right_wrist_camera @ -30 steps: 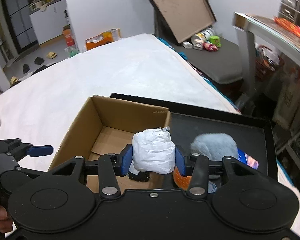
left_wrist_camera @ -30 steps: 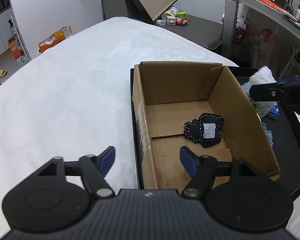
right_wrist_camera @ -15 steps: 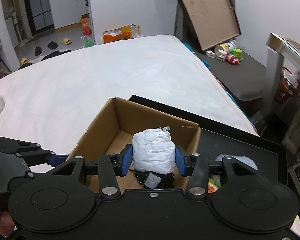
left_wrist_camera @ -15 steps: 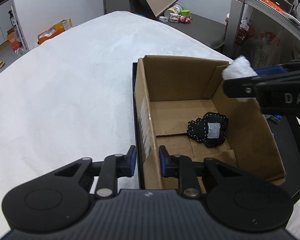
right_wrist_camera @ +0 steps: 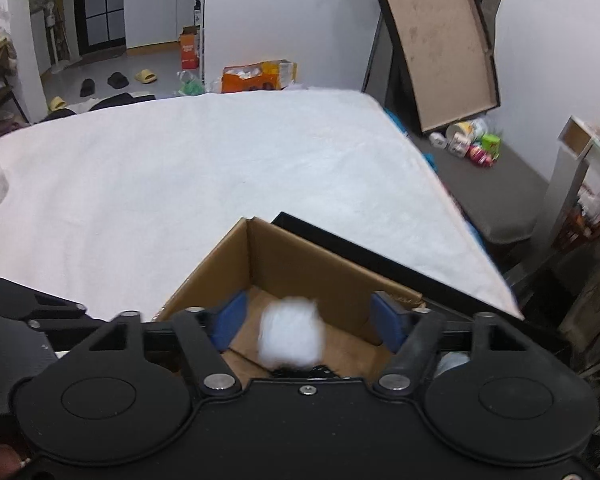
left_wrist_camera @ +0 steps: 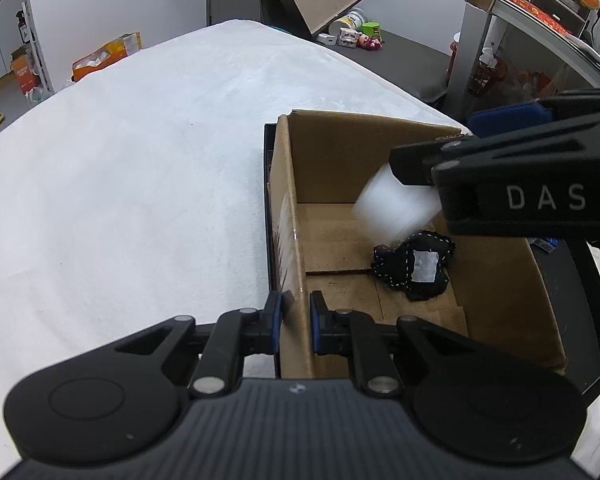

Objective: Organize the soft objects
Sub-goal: 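Carry the white bundle with the right gripper and release it in the box, then reach the right gripper to the grey fluffy plush and grasp it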

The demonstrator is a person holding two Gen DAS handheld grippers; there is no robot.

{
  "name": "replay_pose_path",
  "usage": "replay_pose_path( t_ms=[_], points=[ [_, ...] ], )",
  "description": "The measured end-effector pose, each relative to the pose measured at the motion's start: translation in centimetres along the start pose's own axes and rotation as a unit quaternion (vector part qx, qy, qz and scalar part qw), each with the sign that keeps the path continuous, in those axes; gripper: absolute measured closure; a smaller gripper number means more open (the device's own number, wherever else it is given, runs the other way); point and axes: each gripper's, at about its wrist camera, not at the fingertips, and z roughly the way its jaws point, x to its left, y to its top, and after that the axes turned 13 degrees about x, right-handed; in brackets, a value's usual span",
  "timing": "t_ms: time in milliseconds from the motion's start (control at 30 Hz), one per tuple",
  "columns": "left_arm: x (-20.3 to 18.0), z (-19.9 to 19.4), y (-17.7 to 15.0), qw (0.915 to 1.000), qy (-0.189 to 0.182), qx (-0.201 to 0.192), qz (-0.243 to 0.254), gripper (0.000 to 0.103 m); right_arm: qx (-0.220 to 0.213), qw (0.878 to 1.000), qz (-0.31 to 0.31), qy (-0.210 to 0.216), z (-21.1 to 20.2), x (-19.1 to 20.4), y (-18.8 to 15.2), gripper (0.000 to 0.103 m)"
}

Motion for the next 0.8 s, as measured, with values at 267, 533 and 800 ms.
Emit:
replay_pose_path(
  t_ms=[267,533,800],
  points=[
    [-0.2,0.0,0.0,1.0000,0.003,0.001,-0.003,0.089,0.013,1.000,0.012,-0.012,-0.3,-1.0,-1.4,0.023],
    [-0.8,-0.4,0.3,0.9999,0.016,0.004,-0.001,0.084,0.027,0.998,0.043,-0.024,-0.8,-3.2,-3.8,0.022],
    [-1.8,-0.7,0.7,0.9995,0.031,0.005,0.008,0.049,0.023,0.996,0.082,-0.036,-1.3,-5.8,-6.1,0.020]
  ],
)
